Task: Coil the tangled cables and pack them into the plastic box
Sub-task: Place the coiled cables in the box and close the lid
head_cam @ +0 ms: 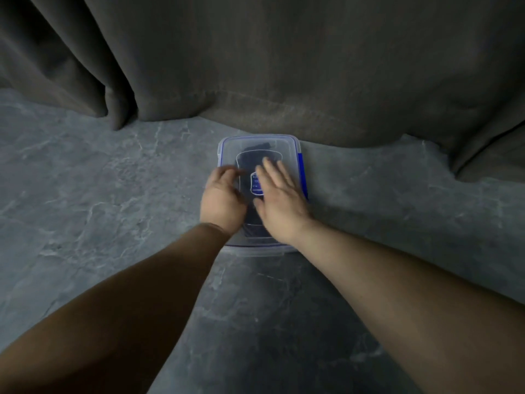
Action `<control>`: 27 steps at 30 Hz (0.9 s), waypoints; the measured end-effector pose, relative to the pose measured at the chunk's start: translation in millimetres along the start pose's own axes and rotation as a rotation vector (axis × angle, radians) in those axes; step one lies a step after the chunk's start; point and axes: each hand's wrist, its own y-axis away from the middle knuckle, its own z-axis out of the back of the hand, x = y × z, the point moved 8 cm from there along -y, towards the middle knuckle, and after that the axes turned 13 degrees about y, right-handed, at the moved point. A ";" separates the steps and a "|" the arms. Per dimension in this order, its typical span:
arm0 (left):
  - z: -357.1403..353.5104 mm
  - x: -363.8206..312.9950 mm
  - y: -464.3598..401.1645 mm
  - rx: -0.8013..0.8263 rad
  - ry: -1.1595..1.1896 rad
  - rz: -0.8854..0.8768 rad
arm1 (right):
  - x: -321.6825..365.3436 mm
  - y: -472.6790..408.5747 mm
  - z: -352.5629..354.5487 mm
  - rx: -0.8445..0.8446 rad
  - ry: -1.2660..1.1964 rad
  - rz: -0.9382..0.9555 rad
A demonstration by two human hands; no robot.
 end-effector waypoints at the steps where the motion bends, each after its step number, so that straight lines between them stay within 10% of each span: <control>1: 11.7 7.0 -1.0 -0.046 -0.072 0.019 | 11.3 -2.2 -4.9 0.053 0.032 0.047; 7: 41.3 66.2 -0.6 -0.057 0.036 0.351 | 30.2 -7.2 -45.0 0.274 0.194 0.085; 14: 10.5 89.1 4.8 0.000 0.496 0.666 | 27.3 -12.0 -32.0 0.146 0.240 0.076; 27: 13.2 74.1 2.0 -0.080 0.585 0.649 | 19.8 -18.0 -38.2 0.174 0.174 0.008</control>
